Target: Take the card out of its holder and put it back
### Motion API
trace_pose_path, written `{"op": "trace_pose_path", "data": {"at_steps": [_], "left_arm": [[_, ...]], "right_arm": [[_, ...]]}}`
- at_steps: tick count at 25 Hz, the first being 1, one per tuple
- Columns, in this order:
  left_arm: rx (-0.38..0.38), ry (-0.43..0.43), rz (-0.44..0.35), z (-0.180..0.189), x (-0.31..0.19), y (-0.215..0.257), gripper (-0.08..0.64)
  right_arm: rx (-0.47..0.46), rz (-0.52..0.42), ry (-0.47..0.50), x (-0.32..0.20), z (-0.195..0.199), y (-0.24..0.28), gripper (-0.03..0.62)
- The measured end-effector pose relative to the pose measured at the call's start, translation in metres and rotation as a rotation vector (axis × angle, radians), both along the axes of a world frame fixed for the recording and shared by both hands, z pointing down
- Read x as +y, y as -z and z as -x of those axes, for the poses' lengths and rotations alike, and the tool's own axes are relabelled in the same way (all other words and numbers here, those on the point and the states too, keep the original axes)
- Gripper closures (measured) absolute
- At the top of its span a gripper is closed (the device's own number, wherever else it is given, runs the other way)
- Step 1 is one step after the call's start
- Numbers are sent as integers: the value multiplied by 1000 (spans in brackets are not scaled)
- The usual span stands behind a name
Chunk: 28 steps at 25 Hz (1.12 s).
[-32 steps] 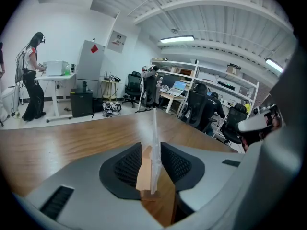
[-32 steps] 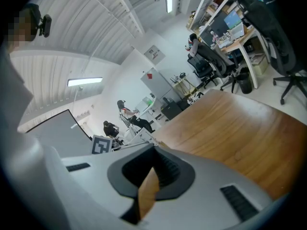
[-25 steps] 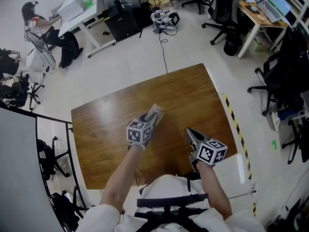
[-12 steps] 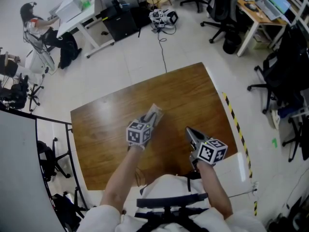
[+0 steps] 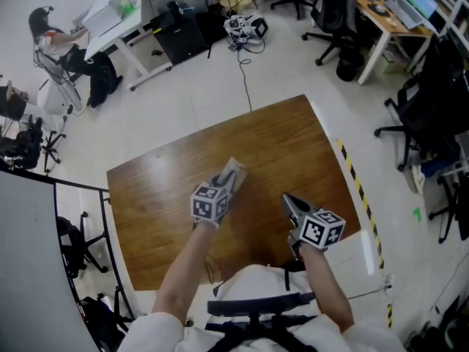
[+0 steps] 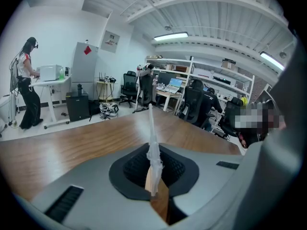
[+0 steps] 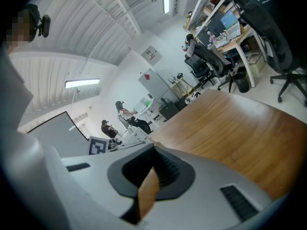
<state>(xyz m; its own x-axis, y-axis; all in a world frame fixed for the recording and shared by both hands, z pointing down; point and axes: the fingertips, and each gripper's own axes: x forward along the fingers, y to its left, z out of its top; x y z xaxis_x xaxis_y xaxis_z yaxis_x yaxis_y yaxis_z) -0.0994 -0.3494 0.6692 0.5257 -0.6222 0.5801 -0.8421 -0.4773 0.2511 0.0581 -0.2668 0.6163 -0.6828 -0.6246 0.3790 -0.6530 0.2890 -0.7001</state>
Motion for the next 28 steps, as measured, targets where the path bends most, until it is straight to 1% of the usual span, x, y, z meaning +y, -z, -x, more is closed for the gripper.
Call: {"op": "trace_pose_path", "data": {"at_steps": [7,12,15,18,23,28], "left_arm": [[19,20,-35,9,-3,30,545],[34,48,-82,17,-1,61,545],[58,79,-116,23,4,84,545],[109,121,-155,32,17,109,545],[226,206,-203,52,52,151,545],[308,259,-225,62,100,167,545]], "right_arm": [[-10,-12,5,-1,2,4,592],[-26,-26,13,-1,7,9,592],[-36,-48,24,-1,13,25,591],[-39,-69,42,3,20,33,592],[-37,-120,65,12,34,59,591],[-21,-146,87,35,45,72,592]]}}
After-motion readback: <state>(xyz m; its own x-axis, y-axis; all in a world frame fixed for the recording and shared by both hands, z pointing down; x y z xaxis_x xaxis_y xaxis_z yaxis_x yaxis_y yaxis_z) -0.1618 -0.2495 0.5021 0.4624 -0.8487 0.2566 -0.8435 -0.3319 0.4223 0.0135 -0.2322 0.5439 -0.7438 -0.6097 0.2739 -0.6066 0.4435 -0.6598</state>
